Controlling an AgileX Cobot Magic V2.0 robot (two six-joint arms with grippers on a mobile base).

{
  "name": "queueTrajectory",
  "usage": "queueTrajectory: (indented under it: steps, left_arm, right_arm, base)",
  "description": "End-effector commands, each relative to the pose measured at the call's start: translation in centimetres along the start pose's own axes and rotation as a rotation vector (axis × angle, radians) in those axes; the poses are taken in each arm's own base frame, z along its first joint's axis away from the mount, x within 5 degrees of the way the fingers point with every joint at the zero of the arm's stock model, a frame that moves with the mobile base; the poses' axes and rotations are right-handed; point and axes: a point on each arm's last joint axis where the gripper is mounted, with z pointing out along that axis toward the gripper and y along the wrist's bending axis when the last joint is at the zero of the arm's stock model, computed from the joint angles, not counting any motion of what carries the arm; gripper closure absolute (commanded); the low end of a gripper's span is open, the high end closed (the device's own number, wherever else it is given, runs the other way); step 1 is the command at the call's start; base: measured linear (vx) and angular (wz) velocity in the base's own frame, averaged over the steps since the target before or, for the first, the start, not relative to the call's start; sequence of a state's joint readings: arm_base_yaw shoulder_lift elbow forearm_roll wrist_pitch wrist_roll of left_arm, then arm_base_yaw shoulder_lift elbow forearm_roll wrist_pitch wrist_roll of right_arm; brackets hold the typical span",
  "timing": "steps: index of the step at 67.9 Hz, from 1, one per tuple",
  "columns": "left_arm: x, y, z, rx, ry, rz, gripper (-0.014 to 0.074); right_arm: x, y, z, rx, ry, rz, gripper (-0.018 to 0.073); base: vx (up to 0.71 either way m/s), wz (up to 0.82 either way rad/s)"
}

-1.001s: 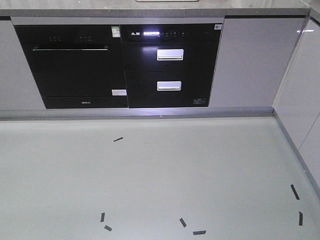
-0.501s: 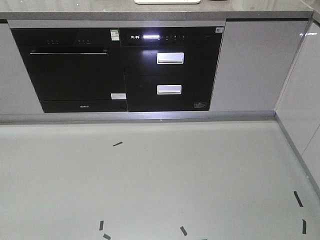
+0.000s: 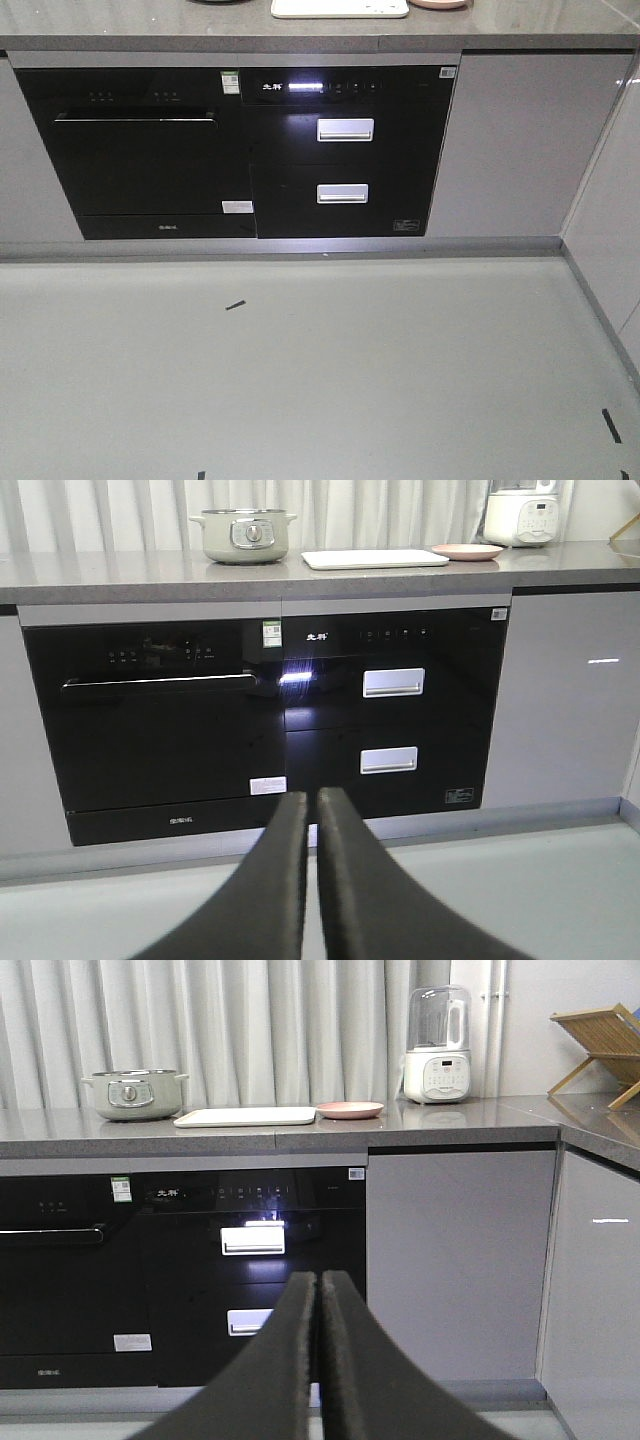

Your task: Transfer vegetables to tray and serve

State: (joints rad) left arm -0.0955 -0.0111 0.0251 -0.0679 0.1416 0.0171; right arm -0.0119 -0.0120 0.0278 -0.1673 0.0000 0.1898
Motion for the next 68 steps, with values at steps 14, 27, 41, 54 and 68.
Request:
queueTrajectory:
  steps: [14, 27, 41, 54, 68]
  left_arm:
    - [0.05, 0.04, 0.0, -0.001, -0.062, -0.016, 0.0602]
    - [0.05, 0.04, 0.0, -0.001, -0.062, -0.016, 0.0602]
    - [0.05, 0.04, 0.0, -0.001, -0.062, -0.016, 0.0602]
    - [0.05, 0.04, 0.0, -0.001, -0.062, -0.016, 0.0602]
    - [0.05, 0.04, 0.0, -0.001, -0.062, -0.016, 0.0602]
  right_arm:
    - [-0.15, 0.13, -0.04, -0.015, -0.064, -0.015, 0.0562]
    - [-0.15, 0.13, -0.04, -0.015, -0.064, -0.015, 0.0562]
    - [-0.15, 0.13, -0.04, -0.015, -0.064, -0.015, 0.0562]
    - [-0.15, 0.13, -0.04, -0.015, -0.064, -0.015, 0.0562]
    - [-0.15, 0.13, -0.04, -0.015, -0.064, -0.015, 0.0562]
  base:
    - [0.17, 0.01]
    - [0.19, 0.01]
    - [0.2, 0.01]
    - [0.2, -0.01]
    - [0.19, -0.01]
